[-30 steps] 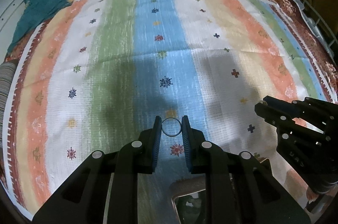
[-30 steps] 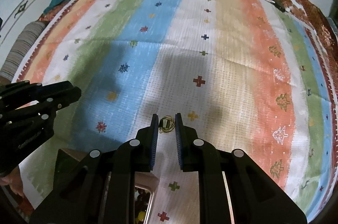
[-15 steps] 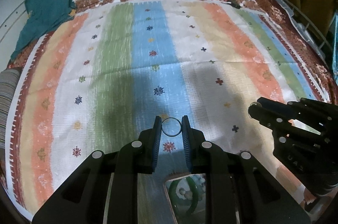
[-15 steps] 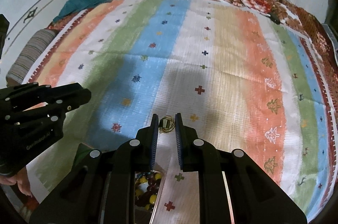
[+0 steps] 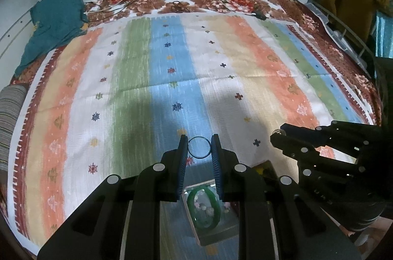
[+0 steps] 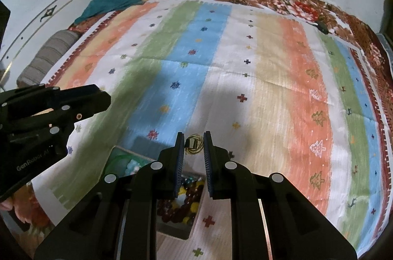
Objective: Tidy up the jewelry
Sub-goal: 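Carry the dark ring in the left tool and the gold ring in the right tool over the tin, then open the left tool over the tin while the right tool releases the gold ring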
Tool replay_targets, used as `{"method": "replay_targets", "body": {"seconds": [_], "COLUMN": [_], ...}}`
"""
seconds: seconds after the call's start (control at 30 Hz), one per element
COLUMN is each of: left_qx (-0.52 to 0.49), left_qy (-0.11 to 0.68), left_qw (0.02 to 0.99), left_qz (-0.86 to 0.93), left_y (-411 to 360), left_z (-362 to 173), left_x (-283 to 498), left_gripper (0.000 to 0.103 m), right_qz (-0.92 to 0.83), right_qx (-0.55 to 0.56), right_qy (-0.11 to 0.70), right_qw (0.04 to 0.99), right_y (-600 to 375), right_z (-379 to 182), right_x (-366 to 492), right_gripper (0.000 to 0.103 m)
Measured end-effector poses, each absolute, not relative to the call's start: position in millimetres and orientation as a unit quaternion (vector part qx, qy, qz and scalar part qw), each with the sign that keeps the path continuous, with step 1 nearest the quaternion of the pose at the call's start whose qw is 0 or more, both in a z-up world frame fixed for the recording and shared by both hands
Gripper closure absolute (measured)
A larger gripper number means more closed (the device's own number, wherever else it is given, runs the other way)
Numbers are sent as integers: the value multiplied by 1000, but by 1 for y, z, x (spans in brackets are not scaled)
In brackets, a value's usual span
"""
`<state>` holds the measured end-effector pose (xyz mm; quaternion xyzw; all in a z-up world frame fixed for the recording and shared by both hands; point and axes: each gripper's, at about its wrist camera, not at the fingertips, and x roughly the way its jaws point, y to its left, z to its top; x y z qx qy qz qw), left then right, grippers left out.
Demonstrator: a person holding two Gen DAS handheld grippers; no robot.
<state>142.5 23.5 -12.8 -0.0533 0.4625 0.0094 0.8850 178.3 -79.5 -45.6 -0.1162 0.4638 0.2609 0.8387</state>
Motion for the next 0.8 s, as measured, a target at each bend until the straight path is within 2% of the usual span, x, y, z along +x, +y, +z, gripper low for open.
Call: {"method": "replay_targets", "body": {"seconds": [0.8], "left_qx": [-40], "left_qy": [451], "left_qw": [892], "left_qz": [-2], "left_y": [1], "left_z": [-6], "left_x": [95], "left_gripper": [84], "right_qz": [286], "right_qx": [-114], "right_qy": [476], "right_qw": [824], "right_y": [-82], "right_z": [-51], "right_x": [139], "right_gripper": [86]}}
